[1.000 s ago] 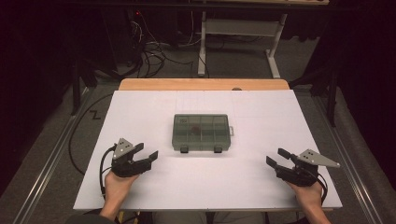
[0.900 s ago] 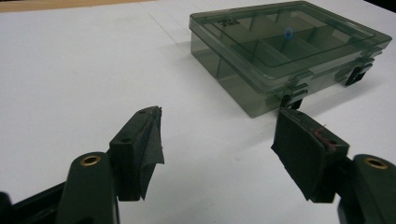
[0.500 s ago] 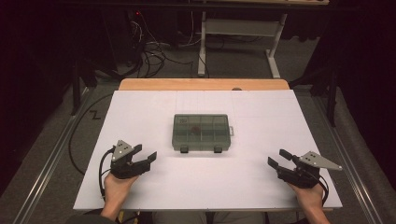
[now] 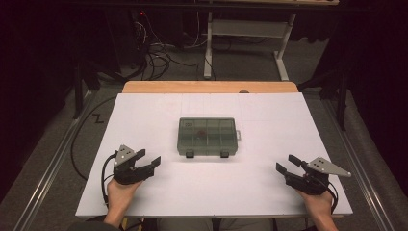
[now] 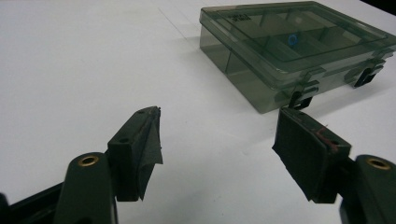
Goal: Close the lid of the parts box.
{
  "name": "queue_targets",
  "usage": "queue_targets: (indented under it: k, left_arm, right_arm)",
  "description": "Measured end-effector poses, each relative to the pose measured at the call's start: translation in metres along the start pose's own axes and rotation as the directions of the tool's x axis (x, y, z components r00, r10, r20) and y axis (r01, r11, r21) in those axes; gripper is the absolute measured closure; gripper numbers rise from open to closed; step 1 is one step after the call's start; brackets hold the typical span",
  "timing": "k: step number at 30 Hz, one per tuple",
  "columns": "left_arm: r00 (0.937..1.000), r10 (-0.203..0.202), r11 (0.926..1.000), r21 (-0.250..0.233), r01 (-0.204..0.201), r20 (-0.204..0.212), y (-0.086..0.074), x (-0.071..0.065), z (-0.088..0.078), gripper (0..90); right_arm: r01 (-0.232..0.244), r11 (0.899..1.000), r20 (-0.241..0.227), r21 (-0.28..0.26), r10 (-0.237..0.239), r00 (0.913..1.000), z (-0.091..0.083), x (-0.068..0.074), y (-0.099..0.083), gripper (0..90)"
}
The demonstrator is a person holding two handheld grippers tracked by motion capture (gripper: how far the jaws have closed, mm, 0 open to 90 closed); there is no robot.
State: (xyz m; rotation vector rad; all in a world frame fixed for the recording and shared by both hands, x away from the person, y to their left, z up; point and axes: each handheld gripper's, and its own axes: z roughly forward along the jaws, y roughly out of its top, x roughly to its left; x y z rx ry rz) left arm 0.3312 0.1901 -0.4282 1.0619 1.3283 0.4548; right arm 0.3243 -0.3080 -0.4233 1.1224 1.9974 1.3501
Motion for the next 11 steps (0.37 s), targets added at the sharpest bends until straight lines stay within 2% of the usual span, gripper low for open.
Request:
queue_targets:
  k: [5, 11]
  left_arm:
    - [0.9998, 0.02, 0.9995, 0.022, -0.02, 0.006, -0.0043, -0.0021, 0.0022, 31.3]
    - [0.9996, 0.025, 0.9993, 0.026, -0.025, 0.01, -0.0055, -0.0028, 0.0029, 31.0]
  right_arm:
    - [0.003, 1.0, 0.0, 0.001, -0.003, 1.0, 0.0003, 0.0007, 0.0001, 38.9]
    - [-0.001, 1.0, -0.004, 0.003, 0.001, 1.0, 0.0006, -0.0003, -0.0001, 38.4]
